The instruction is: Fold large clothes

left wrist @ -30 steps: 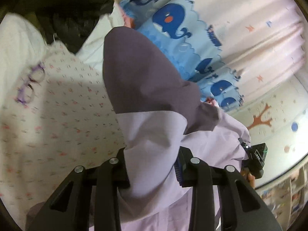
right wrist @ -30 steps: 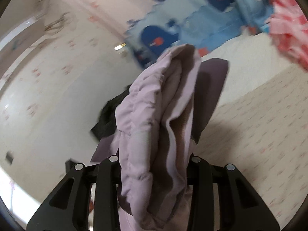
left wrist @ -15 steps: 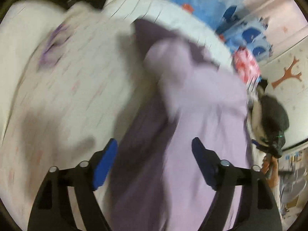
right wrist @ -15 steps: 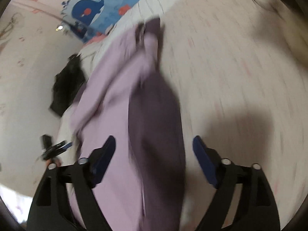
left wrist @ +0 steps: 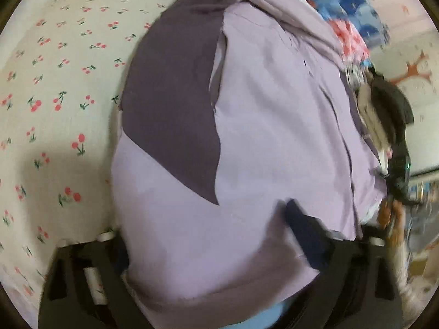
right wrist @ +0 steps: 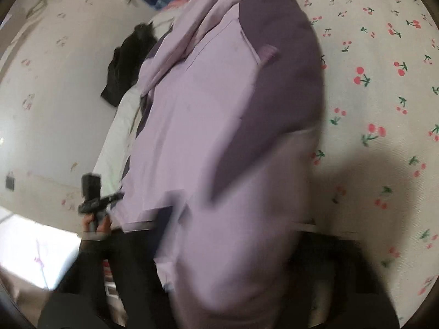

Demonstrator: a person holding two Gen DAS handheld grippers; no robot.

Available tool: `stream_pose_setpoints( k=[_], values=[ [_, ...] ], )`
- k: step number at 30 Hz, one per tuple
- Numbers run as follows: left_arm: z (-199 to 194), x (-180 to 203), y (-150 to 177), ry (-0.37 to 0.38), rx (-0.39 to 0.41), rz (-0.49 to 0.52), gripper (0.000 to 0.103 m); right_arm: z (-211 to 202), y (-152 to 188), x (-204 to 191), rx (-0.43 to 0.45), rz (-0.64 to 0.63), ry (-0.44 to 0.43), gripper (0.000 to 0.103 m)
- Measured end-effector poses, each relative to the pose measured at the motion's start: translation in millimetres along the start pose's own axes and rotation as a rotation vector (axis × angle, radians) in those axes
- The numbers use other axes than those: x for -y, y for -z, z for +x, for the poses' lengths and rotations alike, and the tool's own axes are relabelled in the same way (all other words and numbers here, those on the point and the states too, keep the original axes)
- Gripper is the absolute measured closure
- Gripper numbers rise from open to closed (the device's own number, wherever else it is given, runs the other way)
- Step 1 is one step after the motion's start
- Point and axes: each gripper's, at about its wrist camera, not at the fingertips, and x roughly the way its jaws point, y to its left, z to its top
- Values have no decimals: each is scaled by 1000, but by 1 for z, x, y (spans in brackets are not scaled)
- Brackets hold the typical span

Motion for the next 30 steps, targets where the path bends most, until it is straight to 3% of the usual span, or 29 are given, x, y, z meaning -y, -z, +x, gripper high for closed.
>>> stream_pose_setpoints(
  k=[1,2,4,9,12,15,17,19,21,22,24,26,27,28,30],
  values=[
    [-5,0,-3,2,15,-39,61,-3,-2,-4,46,28,-42,81],
    [-14,-1,-7,38,38,-71,73,-3,-3,-9,69,19,-54,82],
    [-42,4,-19,103,106,-113,82,-13,-12,-37,131,-15,-82,84],
    [-111,47,-32,119,232,-42,85,-78,-26,-110,240,-137,-152,85],
    [-131,55,-19,108,246,-29,85,-93,-14,-111,210,-148,-131,85],
    [-123,44,4,101,191,-39,85,-96,20,-79,128,-121,-76,83],
    [-101,29,33,73,76,-12,78,-86,55,-43,38,-89,1,74],
    [-70,5,54,-10,-67,6,67,-79,83,-12,-36,-41,96,61],
    [-66,-19,64,-69,-88,-23,54,-99,95,8,-2,-6,131,58],
    [-74,-24,64,-78,-64,-36,46,-116,92,10,55,-2,146,55],
    [-98,-23,56,-151,30,-8,45,-146,72,1,180,-18,171,45],
    [-123,-11,33,-241,167,35,26,-164,42,-17,278,-48,163,31],
    [-131,-2,21,-255,233,47,22,-167,23,-29,323,-71,166,24],
    [-137,10,-2,-245,310,62,16,-162,-4,-46,359,-106,158,23],
    [-134,36,-43,-198,412,87,14,-144,-44,-62,387,-151,151,23]
  ],
)
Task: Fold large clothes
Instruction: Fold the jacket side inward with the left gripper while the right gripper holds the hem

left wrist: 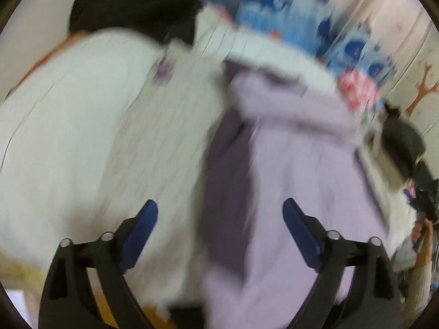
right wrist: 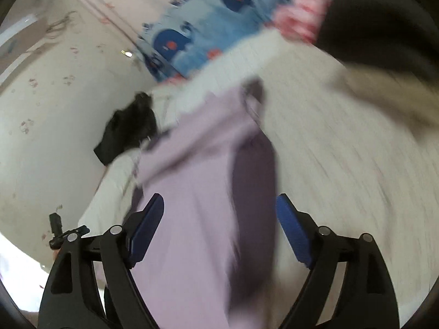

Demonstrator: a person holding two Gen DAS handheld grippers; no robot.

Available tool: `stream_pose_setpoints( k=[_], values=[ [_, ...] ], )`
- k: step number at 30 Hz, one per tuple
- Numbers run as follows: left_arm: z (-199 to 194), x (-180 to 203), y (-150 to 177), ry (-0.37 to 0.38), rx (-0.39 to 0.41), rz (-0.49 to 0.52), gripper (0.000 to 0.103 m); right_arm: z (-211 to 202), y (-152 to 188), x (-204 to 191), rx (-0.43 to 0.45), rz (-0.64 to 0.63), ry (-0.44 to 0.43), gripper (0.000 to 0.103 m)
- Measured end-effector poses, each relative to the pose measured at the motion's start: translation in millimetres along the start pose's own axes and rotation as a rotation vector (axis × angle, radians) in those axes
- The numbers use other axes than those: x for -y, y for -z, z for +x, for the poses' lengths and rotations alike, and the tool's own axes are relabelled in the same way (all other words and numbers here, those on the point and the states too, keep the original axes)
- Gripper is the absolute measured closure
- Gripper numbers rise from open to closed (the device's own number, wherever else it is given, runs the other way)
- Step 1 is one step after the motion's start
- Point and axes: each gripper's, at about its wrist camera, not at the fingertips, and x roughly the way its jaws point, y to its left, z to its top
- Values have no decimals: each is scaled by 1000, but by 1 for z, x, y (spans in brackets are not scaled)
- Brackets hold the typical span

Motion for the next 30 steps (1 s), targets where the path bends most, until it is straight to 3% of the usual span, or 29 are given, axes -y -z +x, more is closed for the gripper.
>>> stream_pose_setpoints(
  k=[3,6,10,12,13,14,15,16,17,18,20,22,24,27,30],
  values=[
    [48,35,-53,67,102,-13,13,86,-56,-29,15,-28,-22,23],
    [106,53,-91,116,141,-58,13,160,-92,-40,25,-49,-14,23],
    [180,65,-137,117,172,-108,13,271,-132,-32,6,-88,74,23],
    [220,65,-146,76,120,-128,13,314,-129,2,-84,-37,181,28],
    [256,56,-147,25,32,-159,13,343,-123,27,-177,-5,231,38],
    [275,50,-141,-6,-41,-175,11,354,-118,38,-192,-12,270,44],
    [304,39,-136,-12,-143,-197,9,357,-116,44,-175,-22,263,46],
    [325,23,-125,36,-196,-247,6,356,-116,48,-163,-5,237,46],
    [324,15,-122,85,-176,-276,6,351,-117,50,-154,22,200,46],
    [319,14,-121,89,-172,-283,6,342,-119,49,-153,23,173,46],
    [291,13,-115,103,-168,-279,7,309,-118,44,-150,16,120,43],
    [249,13,-103,152,-142,-204,7,262,-100,40,-165,0,97,24],
    [206,10,-84,138,-112,-114,7,208,-72,40,-180,-42,77,15],
    [153,-8,-36,130,-164,-40,7,144,-19,56,-248,-47,66,11],
    [129,-27,31,131,-320,-22,7,99,43,83,-329,62,35,10]
  ],
)
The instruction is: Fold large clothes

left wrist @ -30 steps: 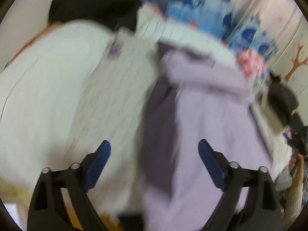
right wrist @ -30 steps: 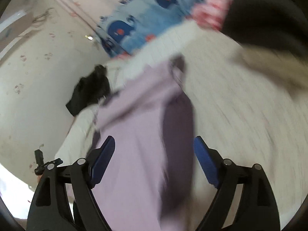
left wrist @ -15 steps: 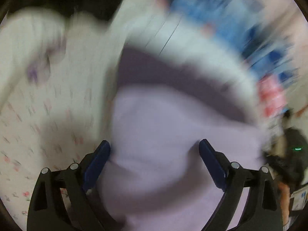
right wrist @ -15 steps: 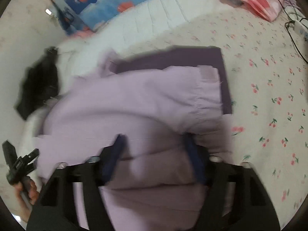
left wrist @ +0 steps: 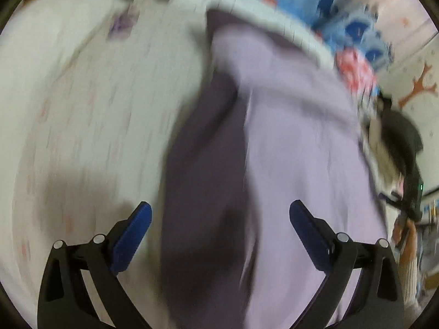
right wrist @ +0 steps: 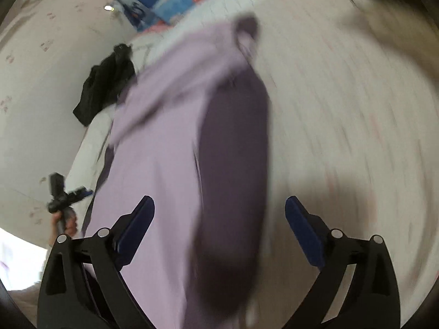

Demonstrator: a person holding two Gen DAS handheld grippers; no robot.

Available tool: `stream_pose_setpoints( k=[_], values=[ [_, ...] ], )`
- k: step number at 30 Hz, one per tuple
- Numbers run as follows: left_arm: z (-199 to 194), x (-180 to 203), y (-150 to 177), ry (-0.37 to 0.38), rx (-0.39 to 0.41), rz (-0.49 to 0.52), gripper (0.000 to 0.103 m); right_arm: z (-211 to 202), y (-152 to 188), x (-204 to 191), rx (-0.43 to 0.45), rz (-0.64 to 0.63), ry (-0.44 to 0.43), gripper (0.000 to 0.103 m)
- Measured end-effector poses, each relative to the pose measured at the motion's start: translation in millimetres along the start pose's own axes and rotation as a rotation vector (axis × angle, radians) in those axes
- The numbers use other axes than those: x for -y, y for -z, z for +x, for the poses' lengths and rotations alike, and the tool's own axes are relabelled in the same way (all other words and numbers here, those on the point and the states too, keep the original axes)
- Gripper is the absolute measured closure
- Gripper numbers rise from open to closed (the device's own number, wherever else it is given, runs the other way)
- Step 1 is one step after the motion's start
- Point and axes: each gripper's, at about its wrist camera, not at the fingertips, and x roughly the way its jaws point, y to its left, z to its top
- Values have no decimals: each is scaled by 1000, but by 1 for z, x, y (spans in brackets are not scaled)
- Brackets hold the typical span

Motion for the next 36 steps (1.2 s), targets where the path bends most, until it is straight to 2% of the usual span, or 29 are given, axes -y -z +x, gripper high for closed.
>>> stream_pose_setpoints(
  k=[3,5,9,10,11,12,13,14,16,19,22,26,28,29,30,31,32,33,34,35,36],
  values=[
    [5,-1,51,61,-116,19,7,-12,45,11,-53,55,-73,10],
    [3,12,75,90,-136,57,7,-12,65,10,-78,71,-115,10],
    [-3,29,91,110,-162,76,7,-6,84,-3,-105,49,-180,9],
    [-3,29,94,107,-158,64,7,-6,87,-6,-97,47,-211,11],
    [-4,30,91,105,-148,44,10,-7,90,-7,-82,45,-235,18],
    [-6,28,91,93,-130,16,18,-7,91,-9,-54,46,-239,49],
    [-2,28,87,81,-125,1,42,-7,93,-8,-37,58,-214,82],
    [-6,29,85,83,-112,-24,65,-7,94,-7,-13,91,-219,83],
    [-23,29,84,119,-64,-78,80,-15,96,-13,49,98,-264,89],
    [-63,47,79,169,16,-74,86,-48,92,-41,153,72,-364,91],
    [-105,66,77,204,82,-40,86,-86,90,-65,205,30,-445,91],
    [-153,76,102,218,99,6,86,-132,121,-81,198,-51,-457,91],
    [-166,70,127,219,73,25,86,-149,150,-70,162,-85,-399,91],
    [-168,63,143,208,41,50,86,-148,169,-69,117,-102,-370,90],
    [-164,59,157,188,-7,88,84,-143,186,-62,37,-119,-348,85],
    [-153,51,174,148,-63,115,75,-139,202,-53,-19,-123,-300,82],
    [-143,42,184,121,-104,107,70,-138,214,-43,-47,-113,-246,80],
    [-131,26,191,78,-151,71,70,-136,223,-28,-66,-78,-184,74],
    [-128,14,193,65,-162,37,70,-139,225,-16,-48,-32,-149,71],
    [-130,5,191,62,-147,11,68,-146,221,-11,-11,-6,-134,68],
    [-136,2,187,55,-112,-3,67,-157,211,-8,52,16,-113,60]
  ],
)
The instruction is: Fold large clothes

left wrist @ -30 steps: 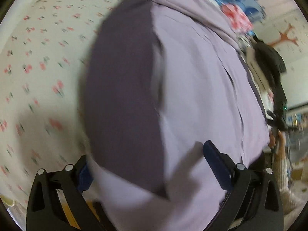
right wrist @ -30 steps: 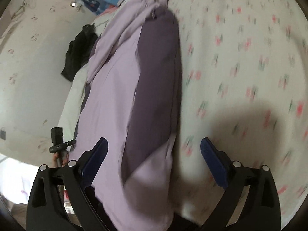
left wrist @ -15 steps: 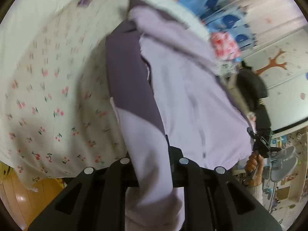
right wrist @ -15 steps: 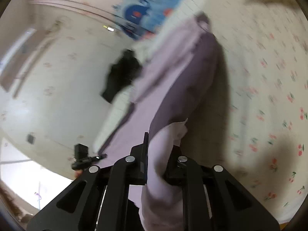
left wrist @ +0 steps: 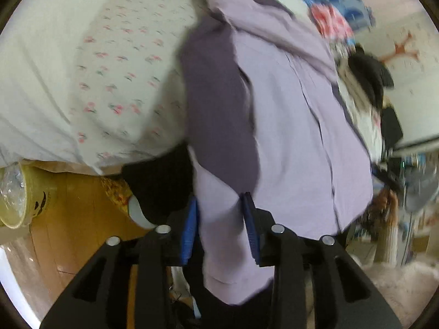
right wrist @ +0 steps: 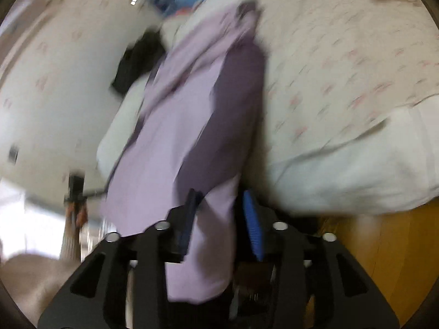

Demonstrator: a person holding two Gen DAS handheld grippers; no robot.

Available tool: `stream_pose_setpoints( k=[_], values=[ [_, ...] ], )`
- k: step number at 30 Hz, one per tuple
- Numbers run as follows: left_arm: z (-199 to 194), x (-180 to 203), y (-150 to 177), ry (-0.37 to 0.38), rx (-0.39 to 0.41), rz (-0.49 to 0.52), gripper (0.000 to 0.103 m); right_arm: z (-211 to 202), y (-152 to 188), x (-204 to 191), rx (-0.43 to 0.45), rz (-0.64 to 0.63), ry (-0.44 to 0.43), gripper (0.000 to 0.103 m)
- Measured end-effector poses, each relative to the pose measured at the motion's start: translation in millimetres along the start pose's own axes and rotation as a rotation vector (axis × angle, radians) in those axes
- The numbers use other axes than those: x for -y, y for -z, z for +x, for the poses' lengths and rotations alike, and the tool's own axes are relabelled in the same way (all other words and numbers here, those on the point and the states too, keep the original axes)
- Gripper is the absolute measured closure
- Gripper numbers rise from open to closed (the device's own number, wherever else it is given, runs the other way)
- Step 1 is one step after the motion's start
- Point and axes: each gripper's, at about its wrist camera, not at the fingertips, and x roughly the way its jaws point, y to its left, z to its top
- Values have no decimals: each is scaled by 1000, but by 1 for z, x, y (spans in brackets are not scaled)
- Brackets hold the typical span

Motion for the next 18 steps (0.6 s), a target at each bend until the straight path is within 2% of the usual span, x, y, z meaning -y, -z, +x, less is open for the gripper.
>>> stream_pose_setpoints(
  k=[1,2,3,4,5,6,9,12,14,16,17,18],
  values=[
    [-15,-1,-10,-10,77,-10,64,-6,-13,-4,46,0,17,47],
    [-24,-1,-17,-2,120,-13,49,-8,-27,-10,81,-6,26,41],
    [-38,2,-30,-8,204,-21,36,-6,-44,-17,112,-15,33,32],
    [-44,4,-39,-34,269,-25,15,2,-68,-29,143,-37,39,28],
    [-49,12,-48,-61,339,-25,9,13,-85,-36,157,-49,45,25],
    [-49,19,-59,-63,386,-13,9,29,-109,-44,176,-54,58,21],
    [-21,45,-102,-3,418,3,8,90,-170,-62,198,-74,90,20],
    [16,54,-141,-17,408,-31,8,154,-229,-62,222,-49,169,20],
    [39,59,-165,16,376,-48,8,189,-261,-56,223,-7,226,20],
    [54,64,-177,11,368,-52,8,218,-279,-48,208,-14,300,22],
    [61,66,-187,7,367,-45,8,234,-286,-44,187,-25,336,29],
    [63,68,-194,2,368,-39,8,247,-292,-42,164,-27,344,59]
  ],
)
